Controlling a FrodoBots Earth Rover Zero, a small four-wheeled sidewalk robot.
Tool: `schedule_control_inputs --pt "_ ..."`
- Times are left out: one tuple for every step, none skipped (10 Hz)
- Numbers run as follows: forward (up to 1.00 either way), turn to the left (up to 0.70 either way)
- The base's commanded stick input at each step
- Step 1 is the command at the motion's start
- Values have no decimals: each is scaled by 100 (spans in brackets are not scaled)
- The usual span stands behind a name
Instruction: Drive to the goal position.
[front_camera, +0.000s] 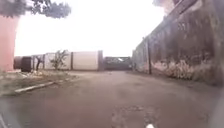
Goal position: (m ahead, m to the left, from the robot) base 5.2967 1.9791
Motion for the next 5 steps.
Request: schedule_control_inputs --pt "70 0" --pt "70 0" --pt "70 0" --pt "70 0" --pt "70 0"
